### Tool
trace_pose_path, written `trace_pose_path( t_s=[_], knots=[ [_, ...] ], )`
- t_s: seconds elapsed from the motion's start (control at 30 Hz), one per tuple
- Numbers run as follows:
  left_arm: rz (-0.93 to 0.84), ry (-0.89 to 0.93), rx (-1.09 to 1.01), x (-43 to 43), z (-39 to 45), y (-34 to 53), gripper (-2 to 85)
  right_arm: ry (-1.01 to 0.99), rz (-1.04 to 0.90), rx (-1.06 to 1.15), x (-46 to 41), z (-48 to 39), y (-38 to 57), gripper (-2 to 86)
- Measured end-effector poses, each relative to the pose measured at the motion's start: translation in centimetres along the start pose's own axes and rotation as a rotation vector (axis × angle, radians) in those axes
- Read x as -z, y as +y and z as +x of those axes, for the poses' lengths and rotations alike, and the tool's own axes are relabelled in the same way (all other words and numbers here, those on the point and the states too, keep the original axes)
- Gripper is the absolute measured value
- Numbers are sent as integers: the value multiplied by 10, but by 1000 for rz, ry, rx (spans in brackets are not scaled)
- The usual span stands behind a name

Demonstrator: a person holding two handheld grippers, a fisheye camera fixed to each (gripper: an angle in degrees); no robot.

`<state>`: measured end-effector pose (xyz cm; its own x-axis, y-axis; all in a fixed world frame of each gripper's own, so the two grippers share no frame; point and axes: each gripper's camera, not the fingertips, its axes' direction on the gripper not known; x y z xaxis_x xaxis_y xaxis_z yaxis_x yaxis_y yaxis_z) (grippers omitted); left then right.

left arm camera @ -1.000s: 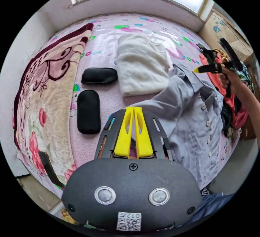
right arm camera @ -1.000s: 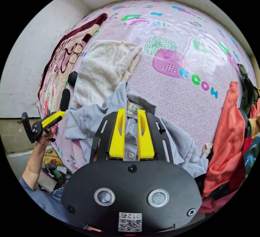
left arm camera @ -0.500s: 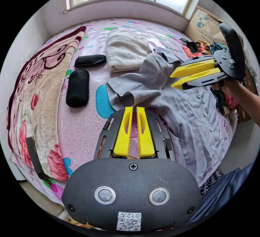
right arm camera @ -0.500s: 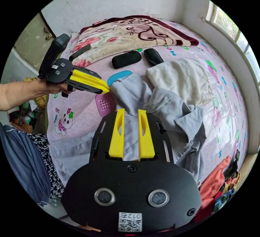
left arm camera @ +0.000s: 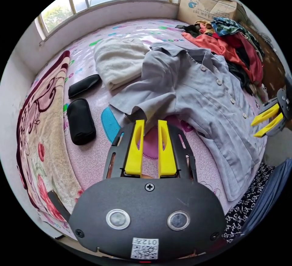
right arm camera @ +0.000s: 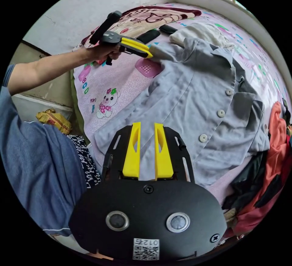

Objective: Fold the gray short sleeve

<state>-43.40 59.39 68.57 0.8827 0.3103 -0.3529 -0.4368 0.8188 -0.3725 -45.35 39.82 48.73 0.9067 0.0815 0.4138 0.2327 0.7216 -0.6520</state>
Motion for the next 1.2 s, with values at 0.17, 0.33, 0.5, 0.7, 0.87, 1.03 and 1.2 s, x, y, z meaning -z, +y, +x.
trace_pose_path(
  t_s=[0.17,0.33,0.5,0.7,0.87,1.03,1.2],
  knots=[
    [-77,-5,-78,-14,0,-7,4,33,-17,152,-19,-119,16,79],
    [-72,18,-117,-14,-5,-10,0,55,-86,222,-46,-182,18,96],
    [-76,42,-133,-15,-4,-14,-1,245,-133,235,-54,-210,23,57],
    [-97,41,-89,0,-6,1,-1,73,-59,298,5,-237,30,8],
    [-123,82,0,19,-17,36,-1,-75,-72,396,31,-264,31,6],
    [-143,114,138,10,-28,55,0,-113,-147,376,18,-290,26,15],
    [-130,125,388,9,-39,82,2,-82,-171,455,33,-311,36,46]
  ],
)
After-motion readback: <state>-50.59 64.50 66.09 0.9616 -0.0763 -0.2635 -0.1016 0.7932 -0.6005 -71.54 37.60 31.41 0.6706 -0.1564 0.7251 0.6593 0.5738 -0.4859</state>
